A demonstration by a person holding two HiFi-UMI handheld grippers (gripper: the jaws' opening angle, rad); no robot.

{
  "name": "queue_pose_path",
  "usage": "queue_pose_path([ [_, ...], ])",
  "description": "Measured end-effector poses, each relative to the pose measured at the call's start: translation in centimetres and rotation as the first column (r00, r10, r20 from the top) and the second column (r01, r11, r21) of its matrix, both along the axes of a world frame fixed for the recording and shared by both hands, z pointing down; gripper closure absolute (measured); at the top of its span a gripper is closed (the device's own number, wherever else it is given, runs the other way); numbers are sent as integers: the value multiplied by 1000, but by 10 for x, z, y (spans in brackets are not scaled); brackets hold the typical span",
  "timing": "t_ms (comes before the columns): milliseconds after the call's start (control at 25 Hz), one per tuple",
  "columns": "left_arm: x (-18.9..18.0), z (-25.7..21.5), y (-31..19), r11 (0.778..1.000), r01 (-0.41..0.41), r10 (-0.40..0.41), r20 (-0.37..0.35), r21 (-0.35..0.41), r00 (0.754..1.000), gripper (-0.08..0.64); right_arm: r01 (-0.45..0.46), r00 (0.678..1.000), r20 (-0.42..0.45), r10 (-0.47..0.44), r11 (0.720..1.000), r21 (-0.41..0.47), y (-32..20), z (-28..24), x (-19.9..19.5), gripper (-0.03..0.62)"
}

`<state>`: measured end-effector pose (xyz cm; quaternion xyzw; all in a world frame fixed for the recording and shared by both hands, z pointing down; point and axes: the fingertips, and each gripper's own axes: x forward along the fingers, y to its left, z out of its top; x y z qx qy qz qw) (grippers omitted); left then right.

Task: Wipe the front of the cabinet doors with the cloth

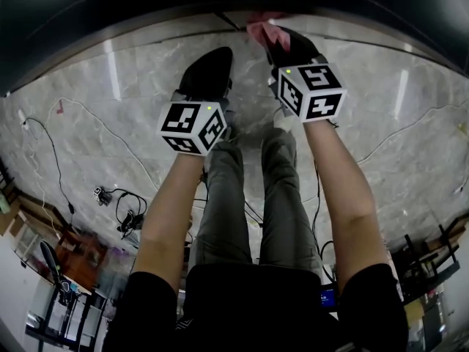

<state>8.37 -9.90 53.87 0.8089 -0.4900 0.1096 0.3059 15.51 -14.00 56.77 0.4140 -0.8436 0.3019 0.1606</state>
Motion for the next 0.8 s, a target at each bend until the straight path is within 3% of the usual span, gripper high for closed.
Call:
queue_pose_path([
  [320,54,1,-8,997,-75,75,-1,6,997,551,-99,995,-27,99,995,-9,4,9,76,549],
  [800,151,1,-3,980,-197,197,-14,8,980,551,-258,965,-64,256,966,-19,6,20,203,549],
])
